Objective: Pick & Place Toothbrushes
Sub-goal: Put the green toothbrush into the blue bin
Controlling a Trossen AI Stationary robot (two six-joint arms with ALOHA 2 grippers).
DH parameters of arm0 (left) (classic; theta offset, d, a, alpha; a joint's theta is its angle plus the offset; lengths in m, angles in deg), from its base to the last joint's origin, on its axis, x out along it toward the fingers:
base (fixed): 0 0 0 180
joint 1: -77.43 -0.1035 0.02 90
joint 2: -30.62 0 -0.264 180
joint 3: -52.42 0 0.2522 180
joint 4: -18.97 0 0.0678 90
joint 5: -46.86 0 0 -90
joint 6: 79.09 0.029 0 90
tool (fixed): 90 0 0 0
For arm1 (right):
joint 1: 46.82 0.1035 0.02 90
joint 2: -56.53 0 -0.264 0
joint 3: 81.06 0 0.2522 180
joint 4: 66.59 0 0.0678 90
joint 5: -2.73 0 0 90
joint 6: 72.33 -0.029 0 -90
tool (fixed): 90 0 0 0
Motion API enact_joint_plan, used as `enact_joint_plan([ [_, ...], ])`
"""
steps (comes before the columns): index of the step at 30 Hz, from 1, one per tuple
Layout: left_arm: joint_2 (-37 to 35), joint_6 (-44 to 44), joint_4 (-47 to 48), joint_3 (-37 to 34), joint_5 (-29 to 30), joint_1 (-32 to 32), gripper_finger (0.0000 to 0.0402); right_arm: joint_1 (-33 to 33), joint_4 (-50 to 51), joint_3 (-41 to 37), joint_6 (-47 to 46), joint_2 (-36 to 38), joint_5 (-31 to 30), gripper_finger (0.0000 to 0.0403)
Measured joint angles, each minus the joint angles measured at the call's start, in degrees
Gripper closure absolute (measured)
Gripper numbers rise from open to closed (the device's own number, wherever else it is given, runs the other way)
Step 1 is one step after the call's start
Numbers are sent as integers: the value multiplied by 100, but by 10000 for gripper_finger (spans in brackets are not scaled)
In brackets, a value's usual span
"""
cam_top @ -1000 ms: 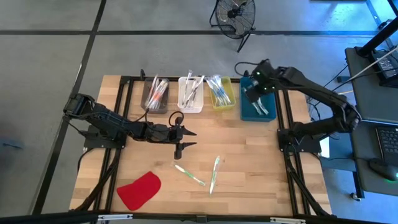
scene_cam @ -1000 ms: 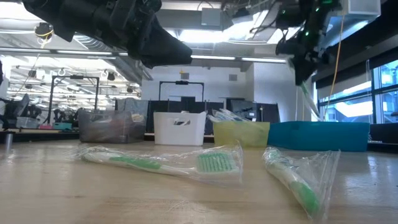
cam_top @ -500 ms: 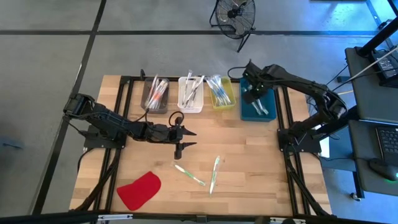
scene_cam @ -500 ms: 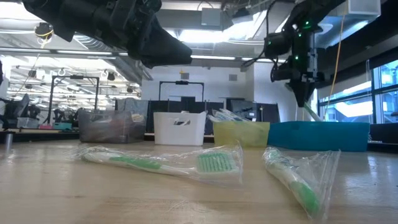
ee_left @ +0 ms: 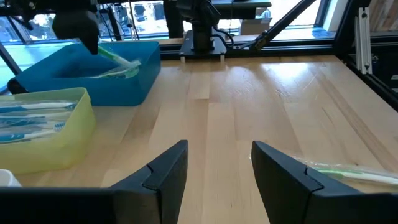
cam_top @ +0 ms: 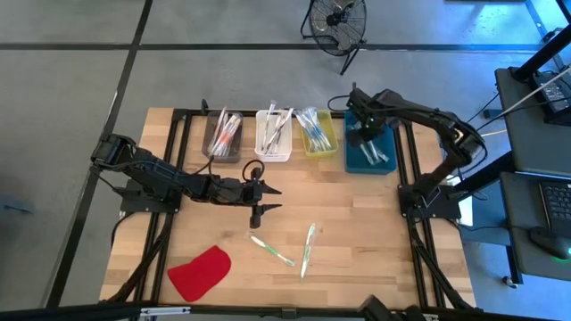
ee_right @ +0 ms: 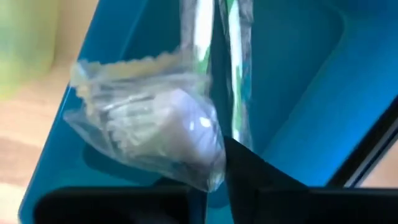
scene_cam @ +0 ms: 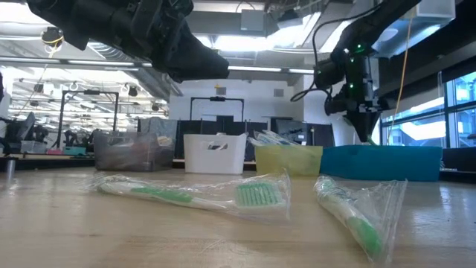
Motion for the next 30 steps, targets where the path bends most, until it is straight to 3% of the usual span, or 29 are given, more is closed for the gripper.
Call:
enact_joint_plan([
  [5,0,0,0,0,0,0,229,-68,-495,0,99,-218,0,380],
  [14,0,0,2,0,0,0,229,-73,-1156,0,-44,-486,-44,328],
  [26,0,1,78,0,-7,-2,229,-68,-1359,-2,321,-536,-210,397],
  [30,0,2,190,0,-363,-2,229,-6,-1092,-7,409,-348,-356,393],
])
